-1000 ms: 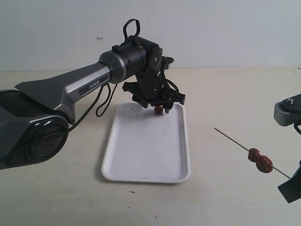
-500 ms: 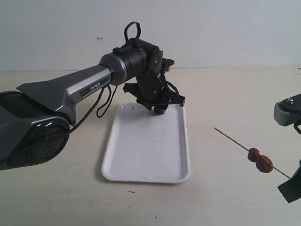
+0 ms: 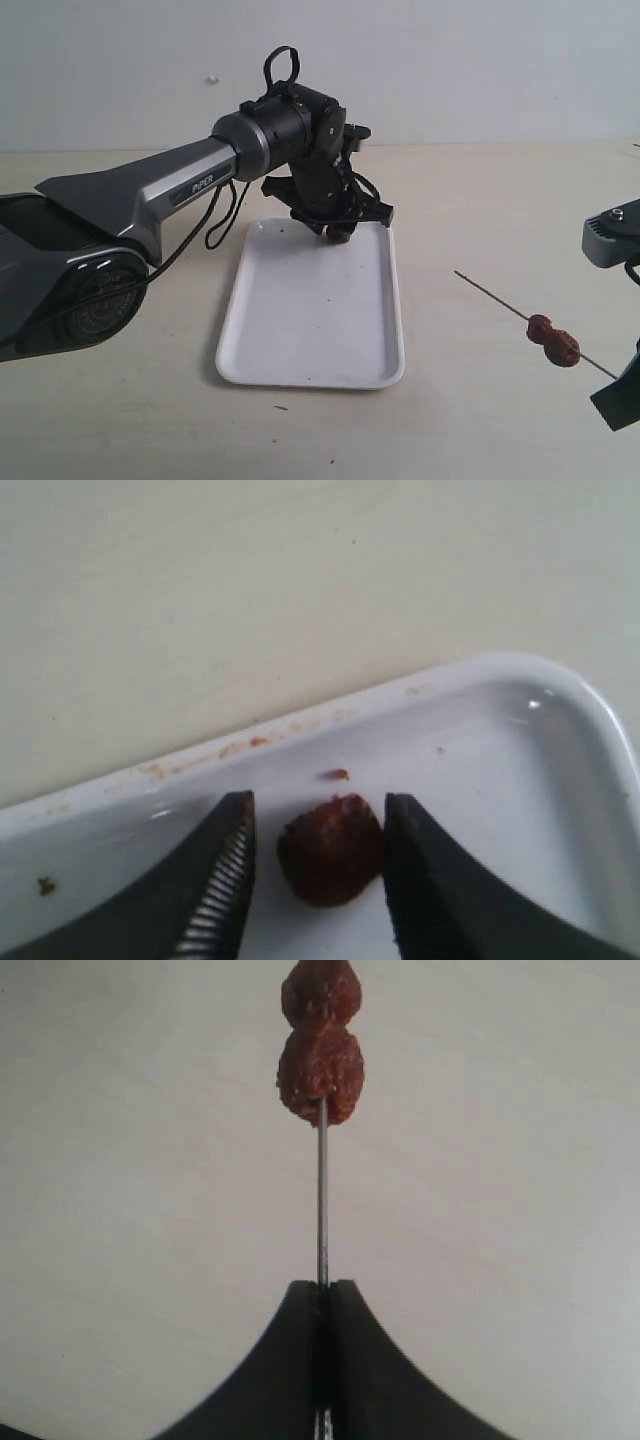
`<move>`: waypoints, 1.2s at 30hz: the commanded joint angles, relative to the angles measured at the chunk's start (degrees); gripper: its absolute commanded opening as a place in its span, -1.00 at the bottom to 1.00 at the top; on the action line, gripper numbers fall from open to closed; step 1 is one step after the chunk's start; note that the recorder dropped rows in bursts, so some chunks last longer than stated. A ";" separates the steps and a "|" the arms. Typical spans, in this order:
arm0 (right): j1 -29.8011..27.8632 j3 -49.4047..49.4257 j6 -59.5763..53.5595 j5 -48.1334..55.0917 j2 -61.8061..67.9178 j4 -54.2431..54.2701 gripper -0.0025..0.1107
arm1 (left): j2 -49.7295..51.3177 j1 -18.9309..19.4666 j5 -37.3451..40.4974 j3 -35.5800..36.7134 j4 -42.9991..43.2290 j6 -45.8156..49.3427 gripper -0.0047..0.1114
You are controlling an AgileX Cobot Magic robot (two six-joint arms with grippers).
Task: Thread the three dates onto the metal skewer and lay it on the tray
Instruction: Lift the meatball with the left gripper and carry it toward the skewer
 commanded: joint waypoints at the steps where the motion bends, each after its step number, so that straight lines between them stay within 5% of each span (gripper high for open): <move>1: -0.19 0.07 -0.27 -0.49 -0.45 0.00 -0.96 | -0.18 0.05 0.47 -0.26 0.44 0.17 -0.20; 7: -0.19 0.07 -0.29 -0.60 -0.45 0.00 -0.96 | -0.18 0.05 0.81 -0.26 0.44 0.35 -0.41; 36: -0.19 0.07 -0.19 -1.01 -0.45 0.00 -0.96 | -7.76 0.05 3.05 -0.26 0.30 14.27 -0.41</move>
